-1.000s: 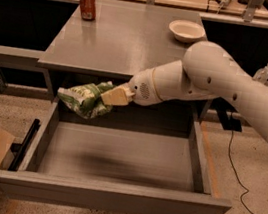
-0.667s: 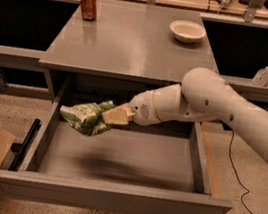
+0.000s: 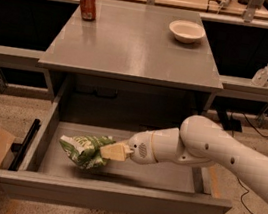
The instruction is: Place green jalapeno chip bag into top drawer
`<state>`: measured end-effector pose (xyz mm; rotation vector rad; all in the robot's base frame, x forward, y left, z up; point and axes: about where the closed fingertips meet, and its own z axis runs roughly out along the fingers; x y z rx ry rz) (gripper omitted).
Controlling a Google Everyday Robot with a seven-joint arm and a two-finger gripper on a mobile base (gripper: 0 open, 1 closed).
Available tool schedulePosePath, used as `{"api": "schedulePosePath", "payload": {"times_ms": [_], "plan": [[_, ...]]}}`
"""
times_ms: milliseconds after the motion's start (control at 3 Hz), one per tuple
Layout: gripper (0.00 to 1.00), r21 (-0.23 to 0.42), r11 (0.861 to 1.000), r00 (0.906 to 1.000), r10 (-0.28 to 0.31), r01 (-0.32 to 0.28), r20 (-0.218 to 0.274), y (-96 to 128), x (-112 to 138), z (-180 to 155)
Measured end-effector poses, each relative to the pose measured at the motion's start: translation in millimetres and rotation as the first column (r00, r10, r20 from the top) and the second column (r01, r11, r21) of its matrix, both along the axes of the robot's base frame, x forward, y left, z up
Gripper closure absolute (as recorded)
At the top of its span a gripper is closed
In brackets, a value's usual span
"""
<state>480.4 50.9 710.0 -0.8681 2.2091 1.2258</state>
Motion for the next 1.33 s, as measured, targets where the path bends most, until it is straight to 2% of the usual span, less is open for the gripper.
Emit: {"api": "schedulePosePath", "payload": {"times_ms": [333, 667, 1000, 1333], "plan": [[0.35, 0.023, 0.999, 0.9977, -0.04, 0.042, -0.055, -5, -18, -24], [0.12, 0.024, 0.998, 0.9977, -0.049, 0.05, -0.046, -10, -16, -26], [0.0, 0.026, 0.999, 0.9987, -0.035, 0.034, 0.037, -7, 0, -2], [0.0, 0.03, 0.998, 0.9866, -0.051, 0.047, 0.155, 0, 21, 39]]}}
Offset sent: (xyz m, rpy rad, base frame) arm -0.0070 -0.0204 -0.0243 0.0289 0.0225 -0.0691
